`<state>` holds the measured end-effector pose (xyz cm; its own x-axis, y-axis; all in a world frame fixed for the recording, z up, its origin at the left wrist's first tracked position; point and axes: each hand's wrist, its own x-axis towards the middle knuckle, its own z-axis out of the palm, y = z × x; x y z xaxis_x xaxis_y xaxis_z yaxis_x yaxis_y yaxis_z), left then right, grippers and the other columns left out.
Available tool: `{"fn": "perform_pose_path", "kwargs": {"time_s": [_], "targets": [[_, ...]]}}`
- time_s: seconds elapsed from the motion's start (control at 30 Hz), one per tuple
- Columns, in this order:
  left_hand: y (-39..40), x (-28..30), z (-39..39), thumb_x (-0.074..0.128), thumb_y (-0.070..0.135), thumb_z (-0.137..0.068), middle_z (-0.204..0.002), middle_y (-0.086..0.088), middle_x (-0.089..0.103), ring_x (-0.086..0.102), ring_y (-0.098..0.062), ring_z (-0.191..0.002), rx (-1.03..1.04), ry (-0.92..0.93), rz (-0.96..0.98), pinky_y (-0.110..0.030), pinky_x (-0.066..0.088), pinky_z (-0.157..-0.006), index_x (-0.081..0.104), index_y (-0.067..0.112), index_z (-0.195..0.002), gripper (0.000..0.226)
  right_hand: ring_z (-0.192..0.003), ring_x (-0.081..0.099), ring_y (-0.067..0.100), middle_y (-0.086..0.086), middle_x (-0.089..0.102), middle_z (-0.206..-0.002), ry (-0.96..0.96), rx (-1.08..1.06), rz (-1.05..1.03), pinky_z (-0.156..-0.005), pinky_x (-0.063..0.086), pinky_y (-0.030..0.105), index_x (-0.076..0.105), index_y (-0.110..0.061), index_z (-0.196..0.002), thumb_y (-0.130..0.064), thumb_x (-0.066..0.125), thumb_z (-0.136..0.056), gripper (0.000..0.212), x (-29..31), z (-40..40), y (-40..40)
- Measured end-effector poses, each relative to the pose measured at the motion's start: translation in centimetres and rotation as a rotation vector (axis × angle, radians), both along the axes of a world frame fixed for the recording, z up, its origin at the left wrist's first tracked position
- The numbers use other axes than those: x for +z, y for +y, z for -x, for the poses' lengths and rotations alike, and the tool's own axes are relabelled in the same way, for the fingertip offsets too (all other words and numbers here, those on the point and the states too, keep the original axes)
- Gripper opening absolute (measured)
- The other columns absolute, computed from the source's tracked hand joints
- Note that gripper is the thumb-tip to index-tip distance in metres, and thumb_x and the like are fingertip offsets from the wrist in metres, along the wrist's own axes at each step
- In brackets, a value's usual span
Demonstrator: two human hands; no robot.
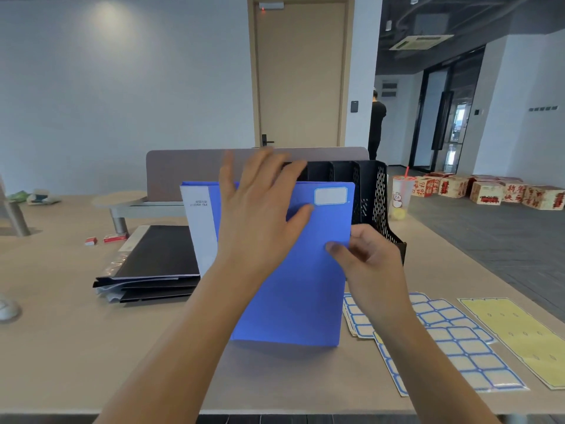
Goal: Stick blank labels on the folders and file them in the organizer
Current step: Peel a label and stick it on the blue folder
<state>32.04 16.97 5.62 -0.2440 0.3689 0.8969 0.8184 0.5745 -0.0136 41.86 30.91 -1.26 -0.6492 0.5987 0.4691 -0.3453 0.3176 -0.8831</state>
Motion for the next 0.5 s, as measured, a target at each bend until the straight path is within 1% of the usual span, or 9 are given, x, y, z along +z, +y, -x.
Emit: {"fn": "perform_pose_path", "kwargs": {"time_s": [0.07,0.13,0.2,0.23,0.27,0.3,0.4,0.43,0.5], "targets": [[-1.1,-1.1,0.2,0.065,0.039,-0.088,-0.158,-0.004,0.038,0.021,-0.024,-0.153,0.037,-0.024,-0.069,-0.060,0.013,-0.121,0.047,0.018,-0.146,0.064,-0.075,0.069,0.020,0.000,0.079,-0.088,0.009,0.018,0.017,-0.066,0.051,0.024,0.069,-0.014,-0.098,-0.002,0.066,-0.099,0.012,-0.5,0.3,0.0],[-2.6,-2.7,0.3,0.069,0.035,-0.089,-0.165,-0.007,0.023,0.013,-0.026,-0.155,0.015,-0.131,-0.229,-0.056,0.019,-0.122,0.039,0.016,-0.151,0.072,-0.074,0.066,0.015,0.003,0.079,-0.090,0.001,0.027,0.035,-0.065,0.048,0.023,0.066,-0.014,-0.099,-0.003,0.063,-0.102,0.012,-0.5,0.4,-0.2],[-4.0,-4.0,0.3,0.073,0.033,-0.089,-0.166,-0.006,0.015,0.012,-0.024,-0.155,-0.009,-0.294,-0.402,-0.044,0.024,-0.123,0.032,0.017,-0.155,0.080,-0.078,0.067,0.018,0.005,0.080,-0.093,0.008,0.042,0.057,-0.070,0.049,0.031,0.065,-0.013,-0.102,-0.004,0.061,-0.103,0.011,-0.6,0.6,-0.3],[-4.6,-4.6,0.4,0.075,0.032,-0.088,-0.166,-0.005,0.014,0.012,-0.022,-0.154,-0.022,-0.392,-0.462,-0.032,0.022,-0.123,0.028,0.019,-0.156,0.084,-0.080,0.068,0.020,0.006,0.080,-0.094,0.014,0.046,0.065,-0.072,0.049,0.034,0.065,-0.013,-0.103,-0.003,0.061,-0.103,0.011,-0.7,0.8,-0.4],[-5.1,-5.1,0.7,0.077,0.032,-0.087,-0.165,-0.004,0.016,0.016,-0.021,-0.153,-0.034,-0.493,-0.497,-0.023,0.021,-0.120,0.026,0.020,-0.157,0.088,-0.081,0.068,0.022,0.007,0.080,-0.095,0.023,0.043,0.068,-0.074,0.050,0.035,0.065,-0.014,-0.103,-0.004,0.061,-0.103,0.011,-0.8,0.9,-0.4],[-5.4,-5.5,1.1,0.078,0.032,-0.085,-0.162,-0.004,0.021,0.023,-0.021,-0.150,-0.041,-0.585,-0.512,-0.022,0.025,-0.118,0.025,0.020,-0.158,0.091,-0.082,0.068,0.024,0.008,0.080,-0.096,0.031,0.033,0.066,-0.075,0.050,0.037,0.065,-0.016,-0.103,-0.005,0.061,-0.103,0.011,-1.0,1.0,-0.5],[-6.1,-6.9,2.4,0.080,0.041,-0.078,-0.146,0.000,0.047,0.051,-0.022,-0.130,-0.084,-0.794,-0.544,-0.044,0.044,-0.109,0.028,0.028,-0.154,0.093,-0.089,0.071,0.035,0.007,0.079,-0.097,0.042,-0.005,0.063,-0.079,0.053,0.040,0.066,-0.019,-0.103,-0.010,0.063,-0.103,0.010,-1.5,1.2,-0.7],[-6.2,-7.4,2.6,0.079,0.046,-0.075,-0.141,0.002,0.053,0.055,-0.021,-0.127,-0.101,-0.845,-0.548,-0.047,0.048,-0.105,0.028,0.032,-0.153,0.093,-0.090,0.072,0.033,0.007,0.079,-0.098,0.045,-0.015,0.068,-0.080,0.055,0.040,0.066,-0.019,-0.104,-0.011,0.064,-0.102,0.008,-1.6,1.3,-0.8],[-6.5,-8.1,2.7,0.078,0.048,-0.074,-0.138,0.007,0.059,0.058,-0.019,-0.125,-0.122,-0.893,-0.535,-0.047,0.050,-0.102,0.028,0.036,-0.150,0.092,-0.085,0.072,0.025,0.007,0.079,-0.097,0.043,-0.036,0.072,-0.079,0.056,0.038,0.067,-0.016,-0.104,-0.012,0.066,-0.102,0.005,-1.8,1.2,-1.0]]}}
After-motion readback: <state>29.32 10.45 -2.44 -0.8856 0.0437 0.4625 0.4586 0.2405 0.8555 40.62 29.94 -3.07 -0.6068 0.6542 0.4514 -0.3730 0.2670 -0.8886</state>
